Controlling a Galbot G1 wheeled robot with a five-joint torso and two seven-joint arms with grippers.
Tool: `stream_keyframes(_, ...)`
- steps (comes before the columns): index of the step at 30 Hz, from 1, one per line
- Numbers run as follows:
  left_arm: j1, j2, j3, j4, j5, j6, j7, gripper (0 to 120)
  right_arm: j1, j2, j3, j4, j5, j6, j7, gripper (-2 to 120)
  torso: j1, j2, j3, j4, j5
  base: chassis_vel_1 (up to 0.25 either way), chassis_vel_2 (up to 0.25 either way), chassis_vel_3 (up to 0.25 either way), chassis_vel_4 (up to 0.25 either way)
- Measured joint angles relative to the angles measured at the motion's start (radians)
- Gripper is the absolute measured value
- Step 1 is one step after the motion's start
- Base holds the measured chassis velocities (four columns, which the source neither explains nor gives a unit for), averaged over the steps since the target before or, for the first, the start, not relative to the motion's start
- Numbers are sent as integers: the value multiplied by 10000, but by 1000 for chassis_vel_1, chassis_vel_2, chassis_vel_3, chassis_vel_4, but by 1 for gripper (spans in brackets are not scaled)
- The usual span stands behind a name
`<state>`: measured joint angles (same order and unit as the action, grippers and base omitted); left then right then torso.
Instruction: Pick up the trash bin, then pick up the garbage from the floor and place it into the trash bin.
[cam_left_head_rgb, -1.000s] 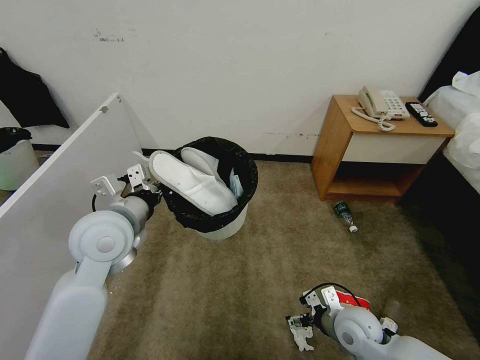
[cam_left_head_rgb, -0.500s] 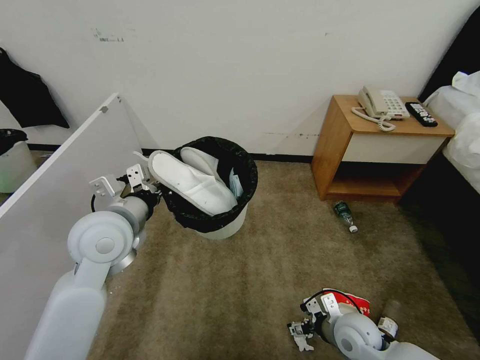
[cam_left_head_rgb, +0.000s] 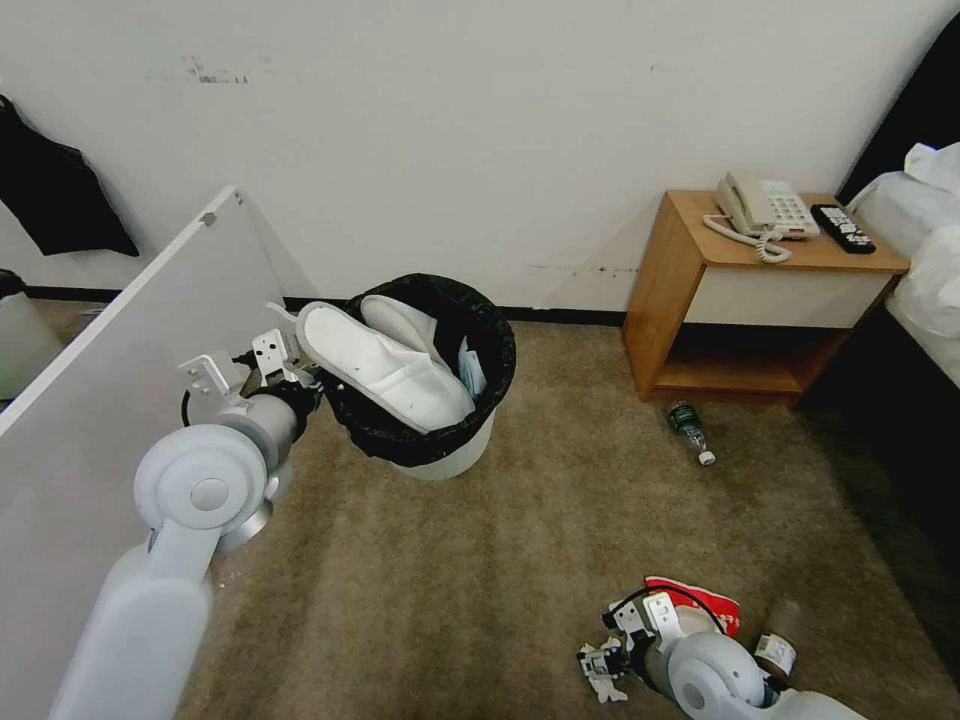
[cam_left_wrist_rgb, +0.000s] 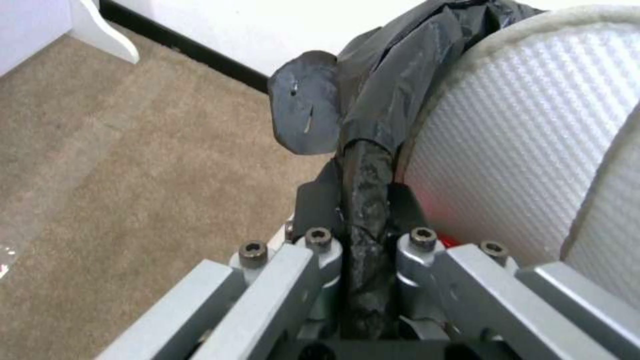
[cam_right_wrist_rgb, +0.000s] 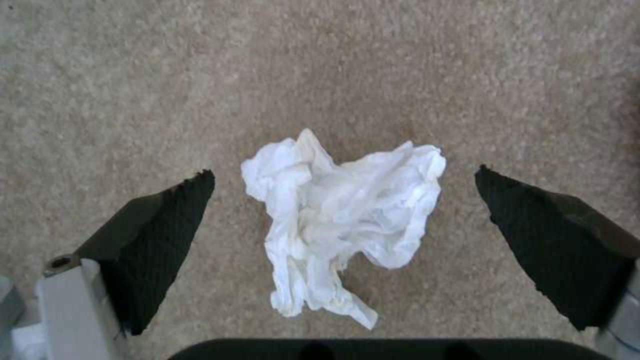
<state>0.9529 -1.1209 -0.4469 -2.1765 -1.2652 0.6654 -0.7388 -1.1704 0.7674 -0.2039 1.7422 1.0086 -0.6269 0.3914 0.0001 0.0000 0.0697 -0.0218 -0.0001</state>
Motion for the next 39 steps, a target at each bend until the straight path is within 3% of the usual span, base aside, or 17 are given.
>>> stream_keyframes(5,31,0,0,-25,14,-1,-2,4,50,94,-48,-120,-95,6,-31,86,0,0,0,0,0,0,0,0,0)
stream_keyframes(7,34,0,0,-39,15,-3,-2,4,33,143,-72,-191,-136,29,-51,74,0,0,0,0,1,0,0,0,0)
stream_keyframes(11,36,6,0,-42,15,-6,-5,4,8,183,-82,-244,-150,60,-83,64,0,0,0,0,0,0,0,0,0)
stream_keyframes(19,44,2,16,-48,34,-8,-10,4,50,304,-82,-401,-174,149,-102,32,-1,0,0,0,1,0,0,0,0)
stream_keyframes(21,45,2,16,-48,34,-8,-10,4,51,304,-82,-401,-174,150,-102,30,-1,0,0,0,1,0,0,0,0)
stream_keyframes(27,44,6,20,-59,36,-8,-10,4,150,321,-90,-490,-178,192,-120,1,0,0,0,0,0,0,0,0,0)
stream_keyframes(39,39,0,19,-74,46,-8,-11,4,448,332,-57,-343,-198,277,-126,0,0,0,0,0,0,0,0,0,0)
